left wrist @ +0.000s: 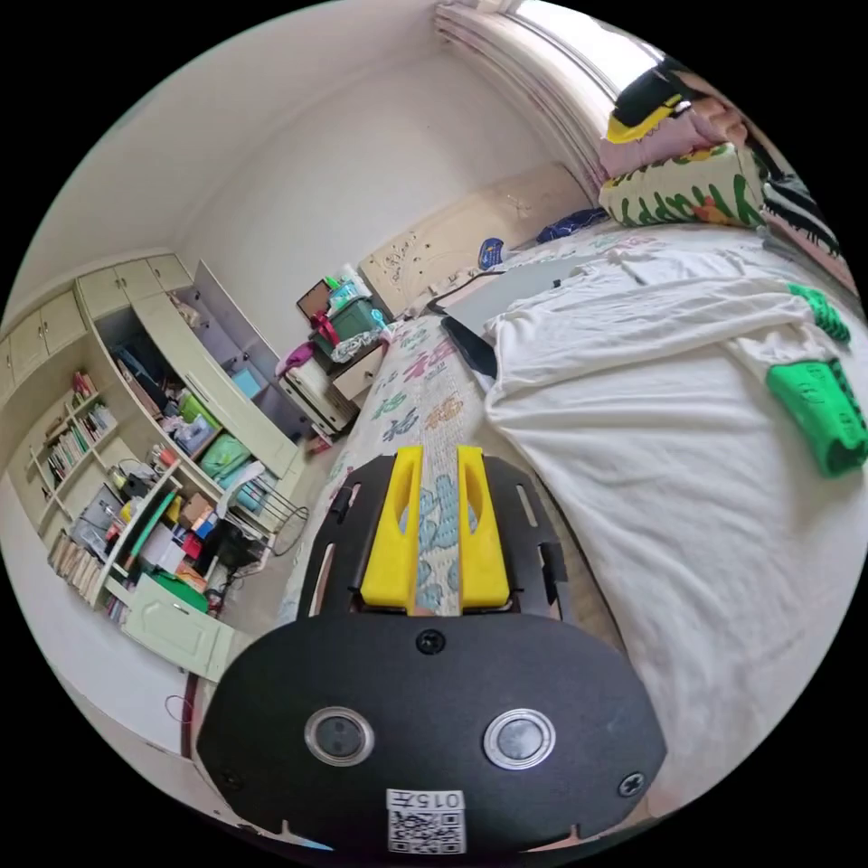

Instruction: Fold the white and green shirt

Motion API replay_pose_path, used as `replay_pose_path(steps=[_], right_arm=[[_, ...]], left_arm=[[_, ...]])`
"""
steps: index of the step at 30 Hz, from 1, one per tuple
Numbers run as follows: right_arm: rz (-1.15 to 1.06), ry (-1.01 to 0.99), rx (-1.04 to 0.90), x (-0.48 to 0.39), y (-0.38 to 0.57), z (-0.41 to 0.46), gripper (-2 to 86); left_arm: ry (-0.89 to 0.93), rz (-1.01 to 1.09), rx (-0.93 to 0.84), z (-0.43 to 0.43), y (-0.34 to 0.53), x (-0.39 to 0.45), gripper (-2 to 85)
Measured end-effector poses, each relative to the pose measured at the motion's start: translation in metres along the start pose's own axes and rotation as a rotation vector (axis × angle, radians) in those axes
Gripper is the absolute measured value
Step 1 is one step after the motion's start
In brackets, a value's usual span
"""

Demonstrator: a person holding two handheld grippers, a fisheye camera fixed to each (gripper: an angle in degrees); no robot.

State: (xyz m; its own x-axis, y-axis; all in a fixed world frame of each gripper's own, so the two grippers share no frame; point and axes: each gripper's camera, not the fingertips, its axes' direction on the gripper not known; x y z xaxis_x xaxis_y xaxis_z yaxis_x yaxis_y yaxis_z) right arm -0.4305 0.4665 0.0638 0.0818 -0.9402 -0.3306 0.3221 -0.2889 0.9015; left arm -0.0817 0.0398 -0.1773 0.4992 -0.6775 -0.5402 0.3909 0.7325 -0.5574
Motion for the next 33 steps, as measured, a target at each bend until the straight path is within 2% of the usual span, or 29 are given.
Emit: replay_pose_path(steps=[3, 7, 12, 16, 20, 27, 30, 33], right_arm=[[0.093, 0.032, 0.056, 0.029, 0.017, -0.040, 5.1], [0.185, 0.166, -0.008, 0.064, 0.039, -0.067, 4.0], [0.221, 0.186, 0.081, 0.077, 0.067, -0.121, 0.0], [0.171, 0.183, 0.072, 0.082, 0.080, -0.160, 0.1], [0.062, 0.118, -0.006, 0.084, 0.088, -0.190, 6.1], [0.032, 0.058, 0.038, 0.114, 0.101, -0.231, 6.9], [0.041, -0.005, -0.016, 0.138, 0.098, -0.230, 7.4], [0.014, -0.125, -0.106, 0.146, 0.088, -0.219, 8.0]], left_arm=[[0.063, -0.092, 0.070, -0.039, 0.018, -0.008, 6.0], [0.155, -0.167, 0.154, -0.082, 0.028, -0.011, 6.0], [0.278, -0.120, 0.264, -0.120, 0.018, 0.016, 6.0], [0.531, 0.020, 0.332, -0.136, -0.001, 0.053, 5.9], [0.669, 0.163, 0.346, -0.132, -0.022, 0.101, 5.6], [0.727, 0.392, 0.255, -0.091, -0.057, 0.186, 6.2], [0.731, 0.479, 0.227, -0.073, -0.073, 0.224, 7.0], [0.817, 0.630, 0.217, -0.060, -0.081, 0.257, 7.8]])
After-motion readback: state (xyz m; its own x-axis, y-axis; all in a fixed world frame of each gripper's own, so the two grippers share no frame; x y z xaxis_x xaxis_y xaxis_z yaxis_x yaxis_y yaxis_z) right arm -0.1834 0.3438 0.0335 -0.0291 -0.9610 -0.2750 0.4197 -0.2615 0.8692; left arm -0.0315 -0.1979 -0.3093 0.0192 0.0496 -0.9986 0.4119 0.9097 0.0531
